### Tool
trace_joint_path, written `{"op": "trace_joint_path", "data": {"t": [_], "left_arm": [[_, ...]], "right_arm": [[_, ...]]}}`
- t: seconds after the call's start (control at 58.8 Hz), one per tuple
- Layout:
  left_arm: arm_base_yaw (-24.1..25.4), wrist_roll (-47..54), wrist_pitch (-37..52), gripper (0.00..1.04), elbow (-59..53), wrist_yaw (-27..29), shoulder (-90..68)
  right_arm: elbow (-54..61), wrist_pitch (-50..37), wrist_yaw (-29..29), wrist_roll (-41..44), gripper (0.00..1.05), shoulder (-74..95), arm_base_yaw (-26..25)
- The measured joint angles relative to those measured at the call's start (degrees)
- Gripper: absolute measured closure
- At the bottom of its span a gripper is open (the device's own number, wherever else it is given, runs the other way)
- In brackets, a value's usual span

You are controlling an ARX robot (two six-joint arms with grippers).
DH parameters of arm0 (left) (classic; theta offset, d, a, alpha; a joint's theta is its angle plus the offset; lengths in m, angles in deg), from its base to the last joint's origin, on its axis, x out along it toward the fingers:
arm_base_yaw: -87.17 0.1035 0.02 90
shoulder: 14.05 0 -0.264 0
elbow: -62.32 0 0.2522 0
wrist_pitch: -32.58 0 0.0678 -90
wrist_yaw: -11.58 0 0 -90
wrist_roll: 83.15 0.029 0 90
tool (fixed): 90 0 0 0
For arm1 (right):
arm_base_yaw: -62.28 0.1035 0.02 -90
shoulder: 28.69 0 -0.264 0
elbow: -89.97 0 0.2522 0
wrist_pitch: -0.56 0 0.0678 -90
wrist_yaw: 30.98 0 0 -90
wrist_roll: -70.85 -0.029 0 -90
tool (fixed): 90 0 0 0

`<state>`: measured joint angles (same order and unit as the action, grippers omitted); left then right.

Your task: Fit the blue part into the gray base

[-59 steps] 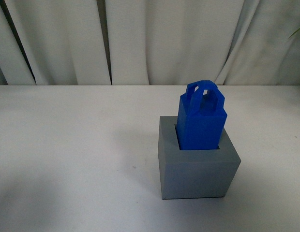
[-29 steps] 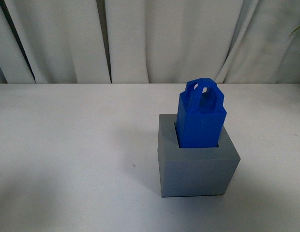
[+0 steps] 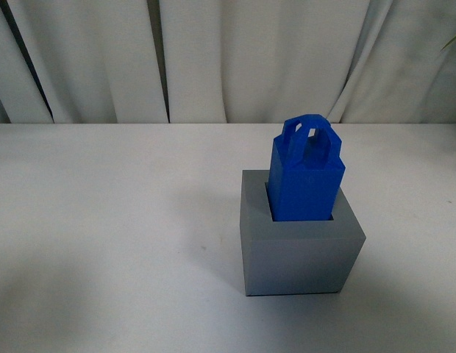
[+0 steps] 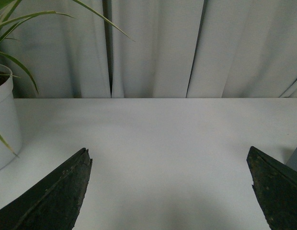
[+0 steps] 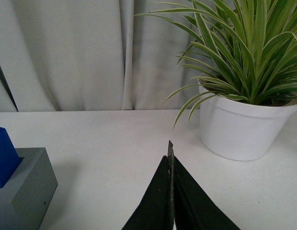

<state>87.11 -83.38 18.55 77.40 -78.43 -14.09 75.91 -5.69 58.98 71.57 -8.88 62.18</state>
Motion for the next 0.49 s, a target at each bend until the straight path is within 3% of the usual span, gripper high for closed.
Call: {"op": "trace_joint_path", "data": {"t": [0.494], "left_arm": [[0.0, 0.0, 0.0, 0.06, 0.0, 0.0, 0.0]], "right_arm": [[0.0, 8.8, 0.0, 0.0, 1.03, -8.9, 0.0]]}}
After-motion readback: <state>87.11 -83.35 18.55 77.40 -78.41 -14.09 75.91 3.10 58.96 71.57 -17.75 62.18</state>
